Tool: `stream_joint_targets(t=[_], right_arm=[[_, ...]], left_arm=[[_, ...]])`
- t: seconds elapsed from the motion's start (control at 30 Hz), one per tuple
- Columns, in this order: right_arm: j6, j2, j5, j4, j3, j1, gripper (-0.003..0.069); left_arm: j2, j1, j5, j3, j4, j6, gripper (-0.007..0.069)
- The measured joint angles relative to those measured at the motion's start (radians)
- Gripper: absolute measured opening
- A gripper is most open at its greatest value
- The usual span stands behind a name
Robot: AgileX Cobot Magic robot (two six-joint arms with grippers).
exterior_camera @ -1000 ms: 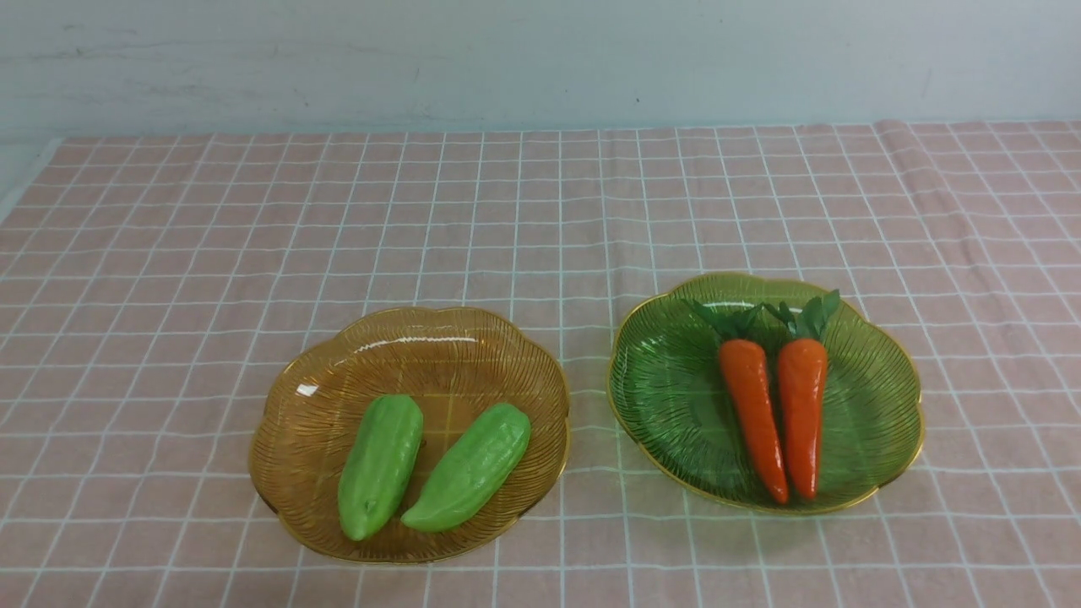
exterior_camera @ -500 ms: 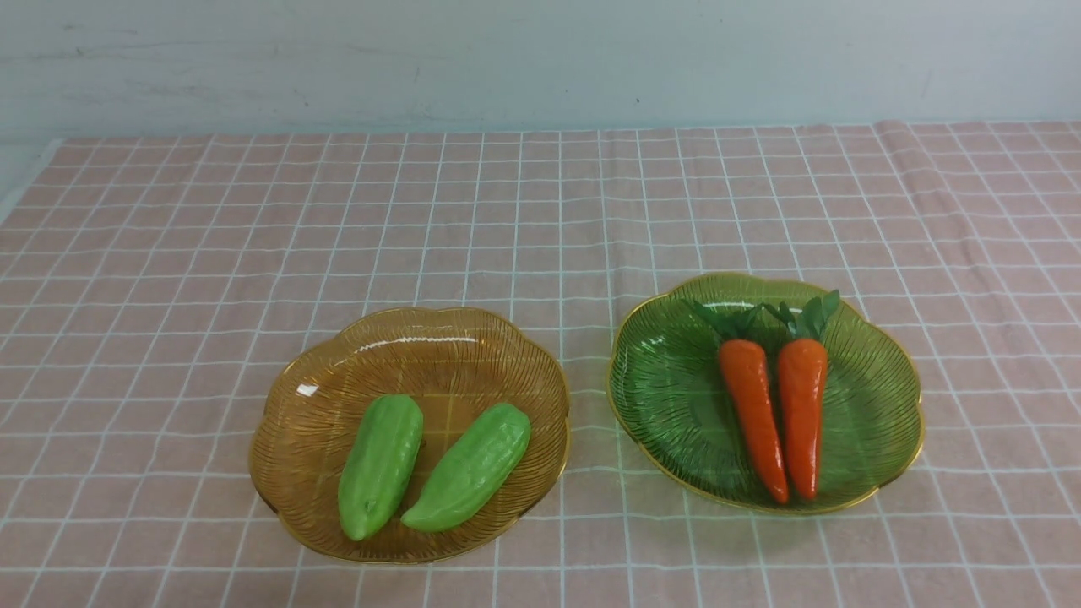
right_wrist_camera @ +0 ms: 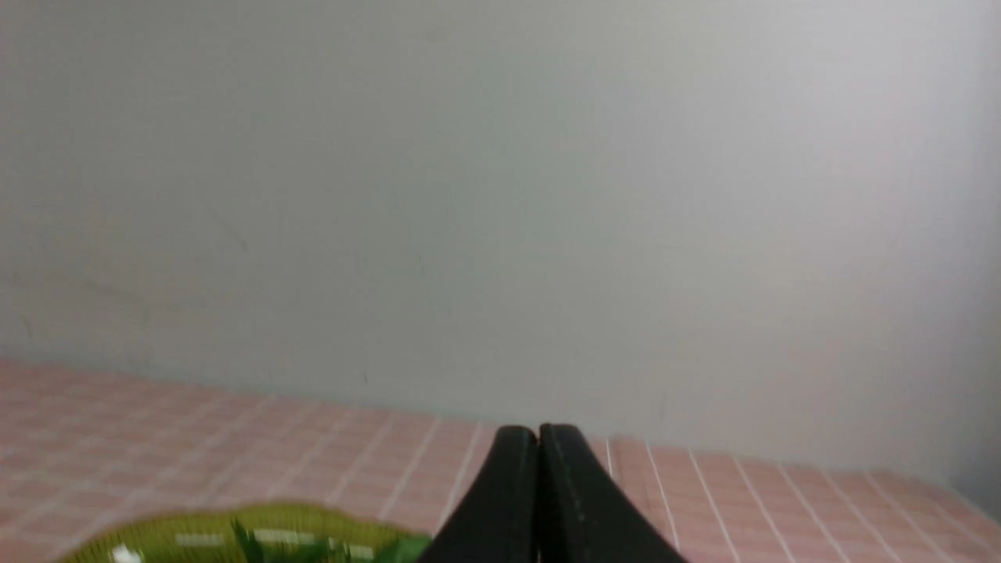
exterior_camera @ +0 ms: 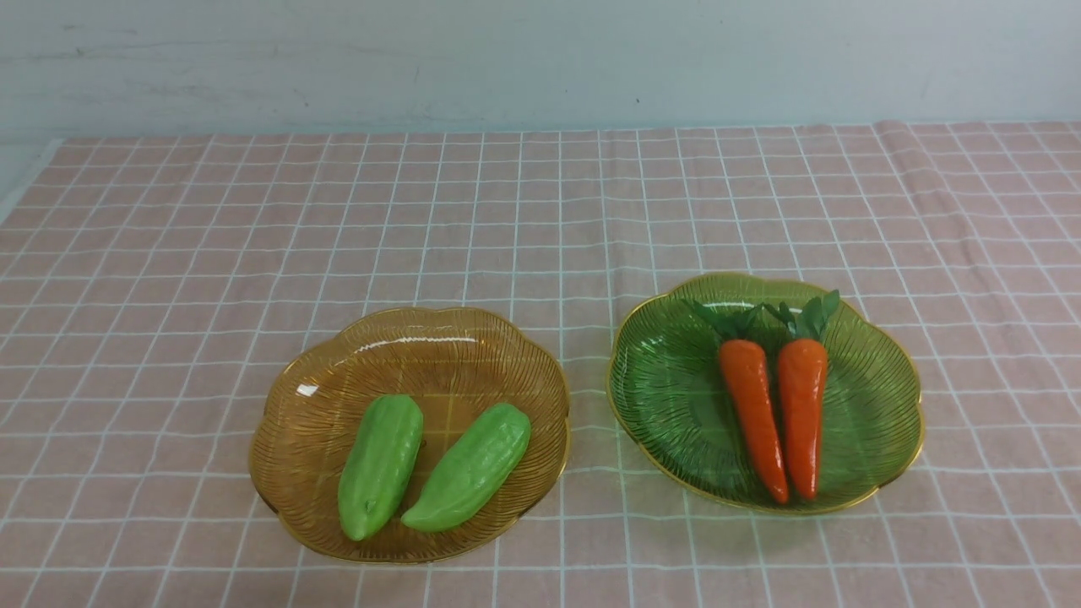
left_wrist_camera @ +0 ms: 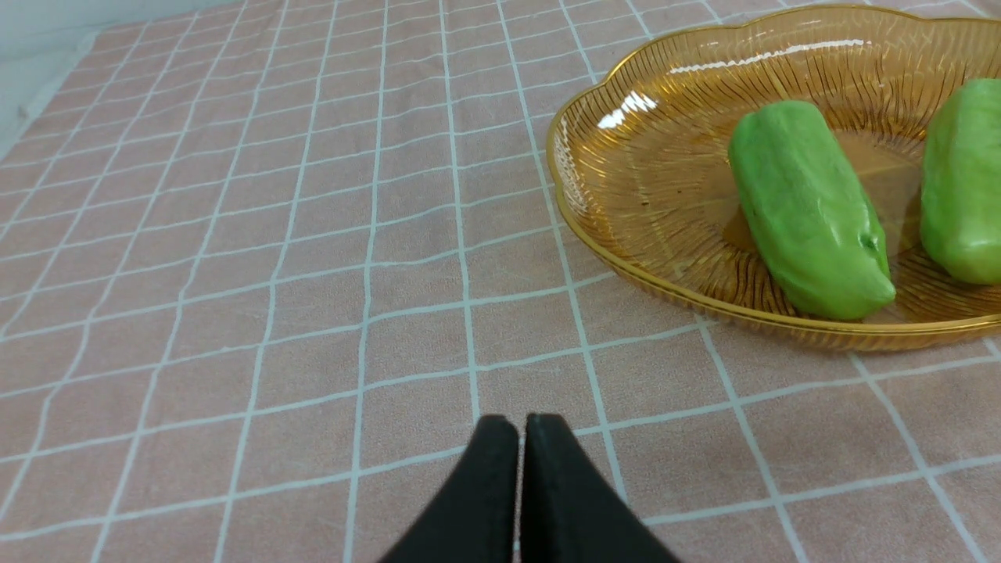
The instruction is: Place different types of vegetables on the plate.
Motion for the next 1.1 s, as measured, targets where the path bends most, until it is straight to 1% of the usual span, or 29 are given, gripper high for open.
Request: stream_joint_targets(t=[0.1,0.2,0.27,0.43,1.1], right_arm=[[0.037,0.000,0.106,-0.004,0.034,-0.044,-0.0015],[0.053,0.000,0.264,-0.008,0.034,-0.049,-0.0015],[0.061,0.000,0.311,-0.008,0.036,-0.049,-0.0015],[0.108,0.000,0.318,-0.008,0.036,-0.049,-0.0015],[0.111,0.000,0.318,-0.008,0.036,-0.049,-0.0015]], left_arm=[[0.000,0.000,0.000,0.000,-0.001,0.000,-0.0003],[0.000,0.000,0.000,0.000,-0.001,0.000,-0.0003],[0.000,0.000,0.000,0.000,-0.001,0.000,-0.0003],[0.000,0.000,0.000,0.000,-0.001,0.000,-0.0003],[0.000,0.000,0.000,0.000,-0.001,0.000,-0.0003]])
